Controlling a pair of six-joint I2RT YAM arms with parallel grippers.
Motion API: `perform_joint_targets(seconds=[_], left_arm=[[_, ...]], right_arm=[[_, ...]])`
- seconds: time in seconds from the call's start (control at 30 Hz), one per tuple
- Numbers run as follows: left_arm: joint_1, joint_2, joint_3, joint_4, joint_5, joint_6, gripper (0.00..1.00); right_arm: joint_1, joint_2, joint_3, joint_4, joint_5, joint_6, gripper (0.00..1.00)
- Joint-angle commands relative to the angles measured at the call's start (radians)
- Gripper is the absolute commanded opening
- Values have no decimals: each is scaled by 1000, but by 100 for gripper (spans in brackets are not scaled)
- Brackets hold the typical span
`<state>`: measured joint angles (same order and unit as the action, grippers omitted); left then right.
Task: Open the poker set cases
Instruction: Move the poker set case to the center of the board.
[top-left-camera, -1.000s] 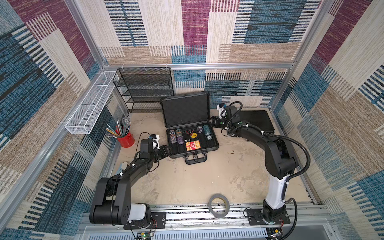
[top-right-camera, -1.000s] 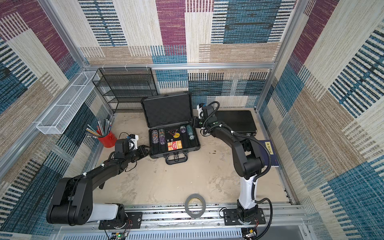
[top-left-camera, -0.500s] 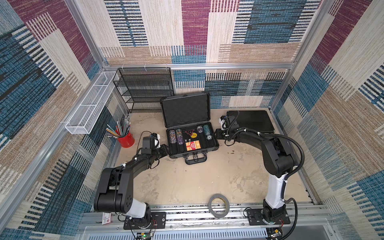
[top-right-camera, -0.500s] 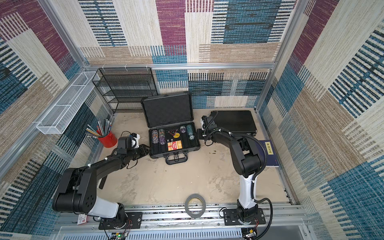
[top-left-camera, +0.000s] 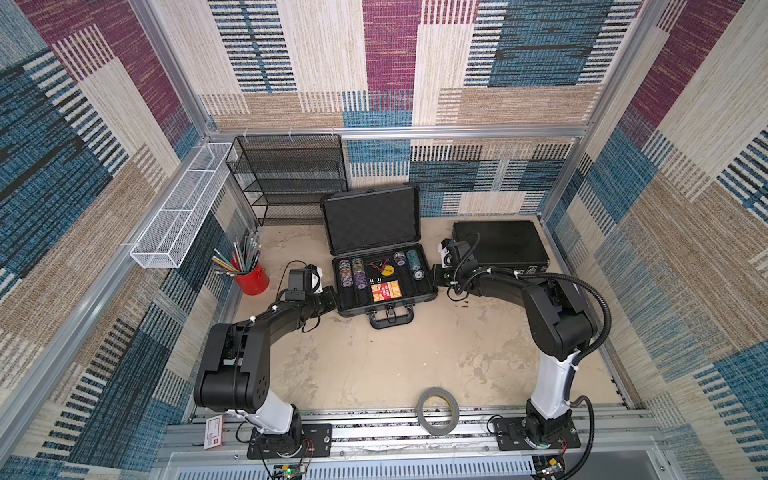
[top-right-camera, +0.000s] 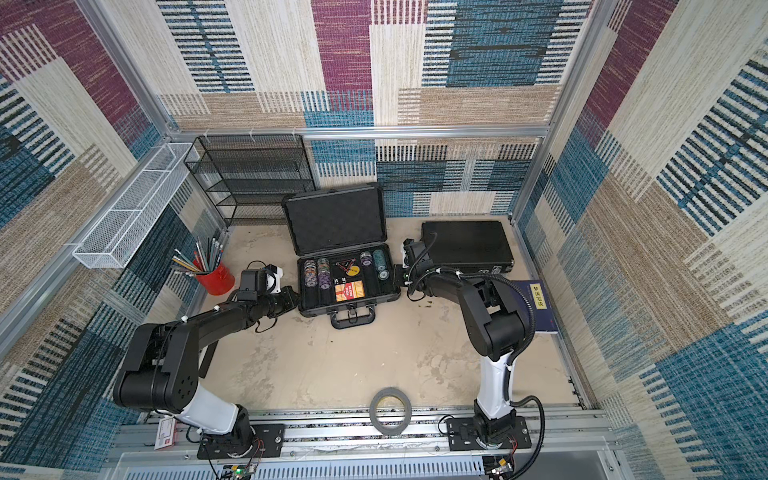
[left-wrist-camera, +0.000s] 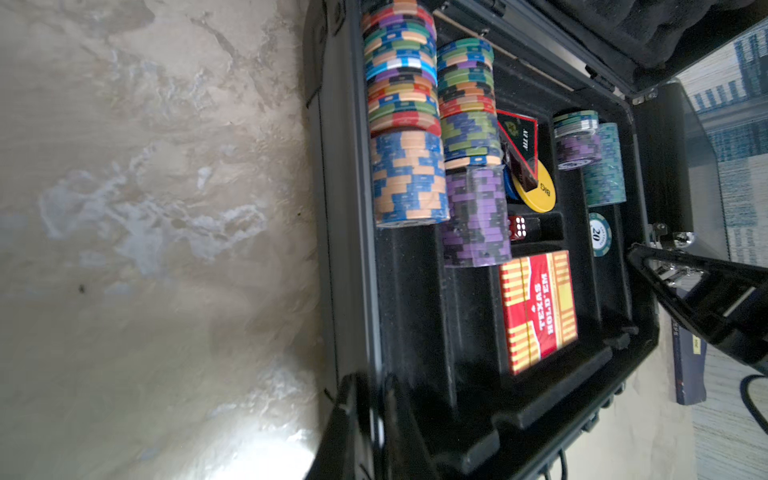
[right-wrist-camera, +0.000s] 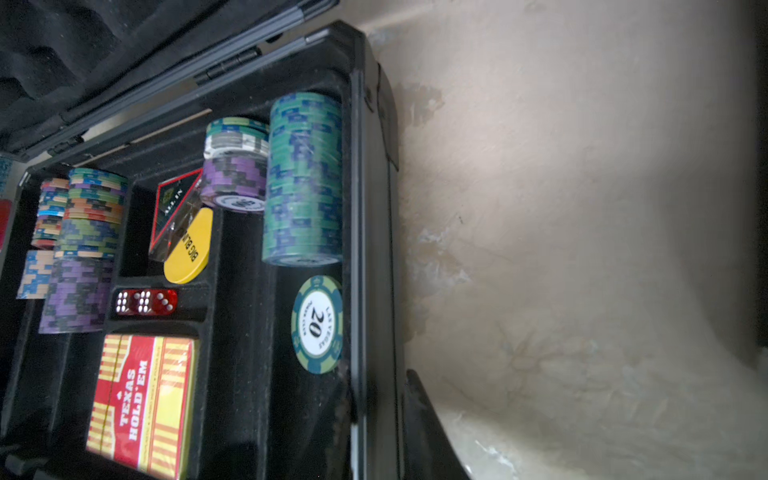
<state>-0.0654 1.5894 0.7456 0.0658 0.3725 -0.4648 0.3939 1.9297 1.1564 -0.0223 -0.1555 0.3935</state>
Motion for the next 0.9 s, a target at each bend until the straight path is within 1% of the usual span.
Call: perform_joint_targets(seconds=[0.0, 0.1, 0.23, 0.4, 0.53, 0.67, 0.73, 0.8, 0.87], left_arm=[[5, 11, 6, -26, -81, 29, 3], [17, -8, 5, -46, -90, 16, 1], [40, -28, 12, -92, -104, 16, 0], [79, -16, 49, -166, -102, 36, 0], [119, -7, 71, -187, -110, 49, 0], [168, -2, 102, -210, -98, 60, 0], [196, 4, 118, -210, -70, 55, 1], [216, 16, 136, -213, -49, 51, 2], [226, 25, 152, -215, -53, 52, 3]], right_arm=[[31, -9, -28, 6, 9, 70, 17], [60, -11, -51, 38, 11, 119, 14], [90, -7, -75, 95, -22, 197, 10], [139, 5, -70, 132, -26, 260, 8], [178, 12, -63, 165, -29, 325, 5], [214, 39, -42, 211, -48, 382, 4], [227, 63, -21, 230, -65, 403, 4], [239, 83, -2, 239, -69, 424, 3], [246, 100, 16, 252, -75, 440, 3]])
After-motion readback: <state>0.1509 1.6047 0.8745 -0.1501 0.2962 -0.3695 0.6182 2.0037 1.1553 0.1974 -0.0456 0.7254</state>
